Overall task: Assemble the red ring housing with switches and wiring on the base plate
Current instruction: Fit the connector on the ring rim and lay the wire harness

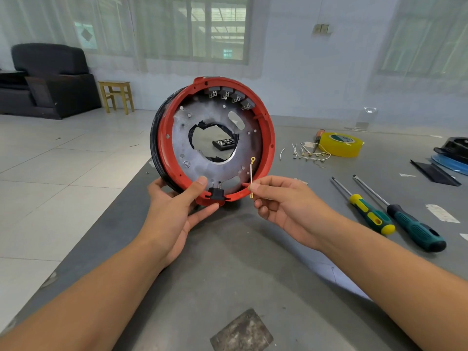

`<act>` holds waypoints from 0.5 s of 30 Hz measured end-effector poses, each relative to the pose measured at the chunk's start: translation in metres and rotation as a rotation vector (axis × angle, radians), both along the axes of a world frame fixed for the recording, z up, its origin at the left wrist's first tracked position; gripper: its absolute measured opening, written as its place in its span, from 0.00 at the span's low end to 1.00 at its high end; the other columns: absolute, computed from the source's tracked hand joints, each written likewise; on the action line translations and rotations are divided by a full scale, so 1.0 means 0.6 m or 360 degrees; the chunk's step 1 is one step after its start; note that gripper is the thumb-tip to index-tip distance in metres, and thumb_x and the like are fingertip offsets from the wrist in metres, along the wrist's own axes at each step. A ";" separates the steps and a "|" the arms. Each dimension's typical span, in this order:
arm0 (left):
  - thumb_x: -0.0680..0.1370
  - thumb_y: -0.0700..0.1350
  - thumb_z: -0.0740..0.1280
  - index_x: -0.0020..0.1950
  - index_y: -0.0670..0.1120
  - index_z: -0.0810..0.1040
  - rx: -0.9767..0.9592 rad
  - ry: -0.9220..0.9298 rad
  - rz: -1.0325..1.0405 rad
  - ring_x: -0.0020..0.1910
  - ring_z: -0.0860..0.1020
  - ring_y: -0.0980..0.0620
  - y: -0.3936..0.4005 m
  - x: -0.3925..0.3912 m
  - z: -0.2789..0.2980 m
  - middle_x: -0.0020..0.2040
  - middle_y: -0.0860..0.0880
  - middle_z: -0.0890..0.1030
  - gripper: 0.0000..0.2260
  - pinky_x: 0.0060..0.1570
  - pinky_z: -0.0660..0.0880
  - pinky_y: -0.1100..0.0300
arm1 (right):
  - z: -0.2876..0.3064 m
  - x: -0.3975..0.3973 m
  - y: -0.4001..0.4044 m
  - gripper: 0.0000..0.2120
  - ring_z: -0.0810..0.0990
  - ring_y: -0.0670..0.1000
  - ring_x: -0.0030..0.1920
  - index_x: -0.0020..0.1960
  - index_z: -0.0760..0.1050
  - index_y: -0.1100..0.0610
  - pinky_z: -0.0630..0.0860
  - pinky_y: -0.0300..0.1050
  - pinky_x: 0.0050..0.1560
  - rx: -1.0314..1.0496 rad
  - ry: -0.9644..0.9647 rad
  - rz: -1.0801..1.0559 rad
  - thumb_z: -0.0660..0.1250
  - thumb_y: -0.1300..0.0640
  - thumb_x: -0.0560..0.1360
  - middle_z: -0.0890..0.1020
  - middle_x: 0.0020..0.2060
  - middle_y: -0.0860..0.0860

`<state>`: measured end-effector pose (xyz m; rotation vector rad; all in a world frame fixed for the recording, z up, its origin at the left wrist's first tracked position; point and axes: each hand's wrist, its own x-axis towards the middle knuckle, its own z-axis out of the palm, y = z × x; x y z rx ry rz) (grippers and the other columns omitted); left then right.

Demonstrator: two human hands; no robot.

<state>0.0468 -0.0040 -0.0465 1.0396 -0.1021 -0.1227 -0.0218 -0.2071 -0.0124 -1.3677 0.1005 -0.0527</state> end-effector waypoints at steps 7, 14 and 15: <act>0.75 0.36 0.77 0.68 0.52 0.67 -0.0129 0.0066 -0.0122 0.55 0.87 0.41 -0.011 -0.008 -0.002 0.62 0.39 0.83 0.28 0.45 0.85 0.48 | 0.004 0.003 0.009 0.04 0.78 0.47 0.35 0.47 0.82 0.62 0.78 0.35 0.38 -0.0229 -0.0044 -0.0041 0.71 0.62 0.79 0.80 0.34 0.54; 0.65 0.36 0.79 0.69 0.52 0.66 -0.0202 0.0047 -0.0227 0.56 0.86 0.39 -0.027 -0.025 -0.003 0.64 0.38 0.82 0.38 0.46 0.85 0.45 | 0.022 -0.003 0.011 0.05 0.81 0.49 0.33 0.44 0.81 0.65 0.79 0.36 0.37 -0.0449 -0.0139 -0.0109 0.70 0.65 0.79 0.83 0.33 0.56; 0.65 0.36 0.79 0.69 0.52 0.66 -0.0189 0.0032 -0.0231 0.56 0.87 0.39 -0.028 -0.027 -0.005 0.63 0.38 0.81 0.38 0.46 0.85 0.45 | 0.023 -0.003 0.012 0.06 0.81 0.49 0.32 0.43 0.81 0.65 0.79 0.36 0.37 -0.0506 -0.0154 -0.0147 0.70 0.66 0.78 0.83 0.32 0.56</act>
